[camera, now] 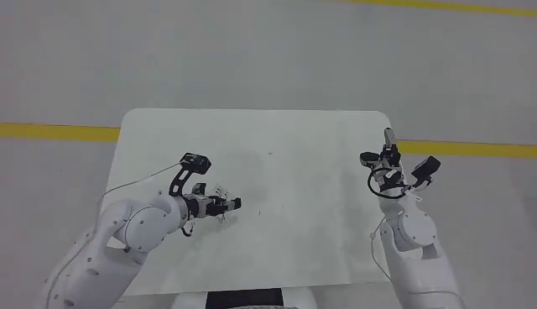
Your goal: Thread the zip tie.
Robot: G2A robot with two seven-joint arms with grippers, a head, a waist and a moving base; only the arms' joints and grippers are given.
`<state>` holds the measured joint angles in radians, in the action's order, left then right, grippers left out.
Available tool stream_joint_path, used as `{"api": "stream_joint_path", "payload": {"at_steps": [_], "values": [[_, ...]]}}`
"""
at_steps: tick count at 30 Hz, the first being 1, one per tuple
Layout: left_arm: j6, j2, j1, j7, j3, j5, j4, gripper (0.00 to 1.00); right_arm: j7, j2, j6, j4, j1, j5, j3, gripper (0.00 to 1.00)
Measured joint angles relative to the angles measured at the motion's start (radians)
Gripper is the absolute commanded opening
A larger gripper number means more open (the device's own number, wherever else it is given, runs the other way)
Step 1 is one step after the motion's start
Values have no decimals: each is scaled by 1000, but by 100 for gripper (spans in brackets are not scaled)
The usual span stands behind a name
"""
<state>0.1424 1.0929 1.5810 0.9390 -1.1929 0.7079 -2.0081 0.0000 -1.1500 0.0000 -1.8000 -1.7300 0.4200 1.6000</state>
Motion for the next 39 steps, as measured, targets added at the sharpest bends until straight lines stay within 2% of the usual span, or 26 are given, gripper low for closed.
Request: {"api": "stream_joint_path", "payload": {"at_steps": [5,8,14,17,19,21,28,32,36,39], "values": [[-1,0,-1,1,1,2,0,100,0,0,0,0,0,0,0,100],[7,-4,-21,40,24,72,-15,100,0,0,0,0,0,0,0,100],[52,-4,-104,221,116,226,-41,100,0,0,0,0,0,0,0,100],[102,2,-142,288,171,297,-34,100,0,0,0,0,0,0,0,100],[143,7,-160,320,198,310,-22,100,0,0,0,0,0,0,0,100],[157,8,-166,333,205,310,-17,100,0,0,0,0,0,0,0,100],[156,8,-165,332,204,310,-17,100,0,0,0,0,0,0,0,100],[150,8,-164,307,210,314,-4,100,0,0,0,0,0,0,0,100],[195,11,-182,339,245,419,-13,100,0,0,0,0,0,0,0,100],[198,23,-199,387,261,492,-5,100,0,0,0,0,0,0,0,100]]}}
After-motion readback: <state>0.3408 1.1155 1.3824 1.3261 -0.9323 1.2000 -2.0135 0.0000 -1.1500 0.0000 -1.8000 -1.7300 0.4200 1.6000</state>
